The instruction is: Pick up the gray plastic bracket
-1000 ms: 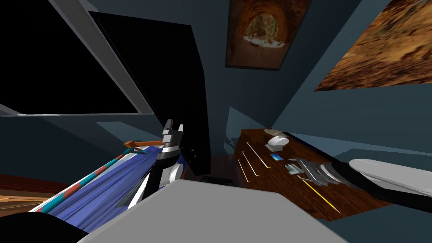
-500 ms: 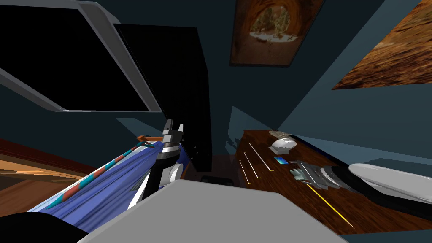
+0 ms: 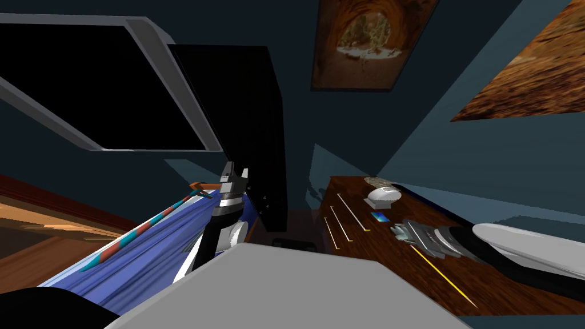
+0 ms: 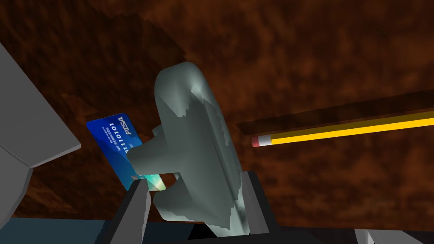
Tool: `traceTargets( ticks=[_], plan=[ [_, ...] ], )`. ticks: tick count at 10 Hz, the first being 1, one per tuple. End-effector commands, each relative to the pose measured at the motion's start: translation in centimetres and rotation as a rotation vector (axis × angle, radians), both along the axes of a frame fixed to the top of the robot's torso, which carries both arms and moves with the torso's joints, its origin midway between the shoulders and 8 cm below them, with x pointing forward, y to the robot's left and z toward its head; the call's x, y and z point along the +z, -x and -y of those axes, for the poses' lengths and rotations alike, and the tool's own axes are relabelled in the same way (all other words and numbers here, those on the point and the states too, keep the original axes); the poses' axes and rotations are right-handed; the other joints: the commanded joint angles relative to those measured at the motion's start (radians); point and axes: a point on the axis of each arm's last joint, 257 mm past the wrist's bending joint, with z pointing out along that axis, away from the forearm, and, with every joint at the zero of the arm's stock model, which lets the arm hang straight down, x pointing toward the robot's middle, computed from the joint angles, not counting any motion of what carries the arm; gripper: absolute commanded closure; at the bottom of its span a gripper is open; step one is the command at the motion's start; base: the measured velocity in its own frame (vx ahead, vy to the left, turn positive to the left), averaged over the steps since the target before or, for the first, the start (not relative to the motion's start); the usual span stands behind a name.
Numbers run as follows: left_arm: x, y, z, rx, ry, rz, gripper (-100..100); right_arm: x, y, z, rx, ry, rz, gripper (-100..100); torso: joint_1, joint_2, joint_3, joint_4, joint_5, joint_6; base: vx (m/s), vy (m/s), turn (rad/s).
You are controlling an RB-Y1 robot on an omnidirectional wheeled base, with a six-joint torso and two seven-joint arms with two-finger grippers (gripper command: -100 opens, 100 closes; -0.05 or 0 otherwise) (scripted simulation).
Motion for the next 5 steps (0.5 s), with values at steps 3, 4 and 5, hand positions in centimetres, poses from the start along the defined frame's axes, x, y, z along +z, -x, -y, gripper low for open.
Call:
traceTargets(
  ticks=[3, 4, 5],
  plan=[
    [0.00, 0.00, 0.00, 0.000, 0.000, 0.000, 0, 0.01, -0.03, 0.01, 0.000, 0.000, 0.001, 0, 0.000, 0.000, 0.000, 0.000, 0.000, 0.000, 0.000, 0.000, 0.000],
    [0.00, 0.00, 0.00, 0.000, 0.000, 0.000, 0, 0.51, -0.51, 0.11, 0.019, 0.001, 0.002, 100, 0.000, 0.000, 0.000, 0.000, 0.000, 0.000, 0.033, 0.019, -0.179],
    [0.00, 0.00, 0.00, 0.000, 0.000, 0.000, 0, 0.97, -0.85, 0.10, 0.038, 0.001, 0.003, 100, 0.001, -0.001, -0.001, 0.000, 0.001, 0.002, 0.059, 0.049, -0.232]
  ],
)
